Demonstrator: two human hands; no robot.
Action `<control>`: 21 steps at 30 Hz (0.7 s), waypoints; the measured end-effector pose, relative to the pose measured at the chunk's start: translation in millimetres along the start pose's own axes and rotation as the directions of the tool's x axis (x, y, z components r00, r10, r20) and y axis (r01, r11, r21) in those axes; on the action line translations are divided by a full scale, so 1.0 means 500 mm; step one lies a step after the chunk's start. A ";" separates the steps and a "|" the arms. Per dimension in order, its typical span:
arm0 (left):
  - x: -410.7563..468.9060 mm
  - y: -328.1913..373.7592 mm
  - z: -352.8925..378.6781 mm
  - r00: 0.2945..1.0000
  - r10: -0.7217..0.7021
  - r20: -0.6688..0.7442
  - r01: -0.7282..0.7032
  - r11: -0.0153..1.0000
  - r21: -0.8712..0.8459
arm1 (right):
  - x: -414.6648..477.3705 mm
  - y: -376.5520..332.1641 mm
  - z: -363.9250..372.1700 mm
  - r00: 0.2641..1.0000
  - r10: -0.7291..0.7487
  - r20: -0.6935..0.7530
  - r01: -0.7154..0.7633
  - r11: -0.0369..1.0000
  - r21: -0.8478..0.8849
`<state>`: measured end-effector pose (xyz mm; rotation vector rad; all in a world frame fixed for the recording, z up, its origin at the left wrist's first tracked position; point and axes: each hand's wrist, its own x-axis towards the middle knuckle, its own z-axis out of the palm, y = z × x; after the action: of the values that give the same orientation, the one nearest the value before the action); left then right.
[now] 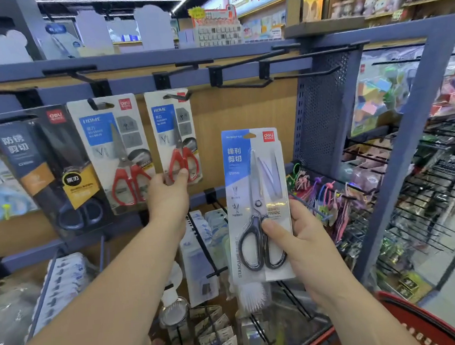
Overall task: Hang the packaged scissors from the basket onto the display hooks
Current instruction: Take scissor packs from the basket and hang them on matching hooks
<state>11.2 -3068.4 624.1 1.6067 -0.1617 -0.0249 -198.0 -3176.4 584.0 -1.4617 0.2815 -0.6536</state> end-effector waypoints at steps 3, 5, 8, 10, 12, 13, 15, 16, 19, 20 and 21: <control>-0.081 -0.004 -0.021 0.997 -0.054 -0.049 0.048 0.993 -0.110 | -0.007 0.001 0.003 1.000 0.016 0.019 -0.017 0.999 0.034; -0.154 -0.004 -0.040 0.994 -0.103 0.036 0.108 0.973 -0.203 | -0.013 0.002 0.009 0.999 0.018 0.047 -0.021 0.998 0.067; -0.262 -0.004 -0.058 0.866 -0.178 0.468 0.353 0.879 -0.319 | -0.023 0.012 0.031 0.996 0.019 0.083 -0.028 0.995 0.100; -0.302 -0.015 -0.065 0.783 -0.232 0.578 0.500 0.786 -0.363 | -0.032 0.023 0.062 0.999 0.013 0.047 -0.015 0.999 0.036; -0.315 -0.027 -0.077 0.736 -0.269 0.621 0.596 0.693 -0.406 | -0.043 0.036 0.095 0.999 -0.021 -0.050 0.017 0.997 -0.081; -0.316 -0.031 -0.088 0.715 -0.269 0.646 0.632 0.643 -0.432 | -0.051 0.040 0.113 0.995 -0.019 -0.101 0.009 0.995 -0.102; -0.313 -0.043 -0.109 0.693 -0.246 0.678 0.670 0.567 -0.479 | -0.068 0.042 0.145 0.987 -0.011 -0.163 -0.022 0.980 -0.199; -0.310 -0.050 -0.122 0.677 -0.221 0.702 0.681 0.551 -0.482 | -0.076 0.046 0.155 0.985 -0.027 -0.168 -0.023 0.957 -0.289; -0.297 -0.073 -0.152 0.609 -0.222 0.761 0.725 0.546 -0.421 | -0.091 0.044 0.170 0.989 -0.021 -0.147 -0.021 0.961 -0.276; -0.290 -0.084 -0.161 0.592 -0.233 0.771 0.732 0.557 -0.393 | -0.096 0.042 0.173 0.994 0.009 -0.105 -0.032 0.976 -0.214; -0.285 -0.091 -0.168 0.581 -0.246 0.776 0.736 0.566 -0.372 | -0.099 0.035 0.181 0.997 0.035 -0.072 -0.047 0.985 -0.168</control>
<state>-116.2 -2966.3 570.6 0.7713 -0.1653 -1.0558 -183.2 -3074.3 567.2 -1.5932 0.4286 -0.6601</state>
